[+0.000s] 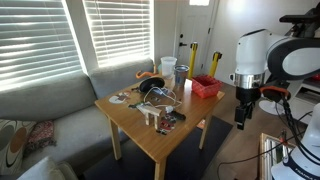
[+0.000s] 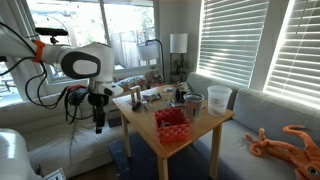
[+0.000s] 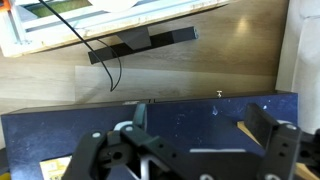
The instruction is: Put the packet in the red basket
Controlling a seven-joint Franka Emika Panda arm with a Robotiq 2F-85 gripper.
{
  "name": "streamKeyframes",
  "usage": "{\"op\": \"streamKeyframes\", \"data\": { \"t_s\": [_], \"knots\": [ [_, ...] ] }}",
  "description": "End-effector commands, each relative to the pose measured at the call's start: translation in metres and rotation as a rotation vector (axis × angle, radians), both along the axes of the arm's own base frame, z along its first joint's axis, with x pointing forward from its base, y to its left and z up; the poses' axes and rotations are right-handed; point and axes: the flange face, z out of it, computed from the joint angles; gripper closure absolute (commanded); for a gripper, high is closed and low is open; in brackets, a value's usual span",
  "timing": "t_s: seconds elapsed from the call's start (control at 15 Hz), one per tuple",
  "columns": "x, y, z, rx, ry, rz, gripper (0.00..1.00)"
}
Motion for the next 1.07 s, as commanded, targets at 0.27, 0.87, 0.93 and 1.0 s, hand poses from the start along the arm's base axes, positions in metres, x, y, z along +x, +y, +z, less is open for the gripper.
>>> {"op": "streamKeyframes", "data": {
  "t_s": [0.27, 0.87, 0.93, 1.0],
  "knots": [
    [0.000, 0.000, 0.000, 0.000, 0.000, 0.000, 0.00],
    [0.061, -0.010, 0.046, 0.065, -0.034, -0.064, 0.00],
    [0.071, -0.013, 0.049, 0.062, -0.055, -0.103, 0.00],
    [0.083, -0.015, 0.052, 0.050, -0.068, -0.159, 0.00]
  ]
}}
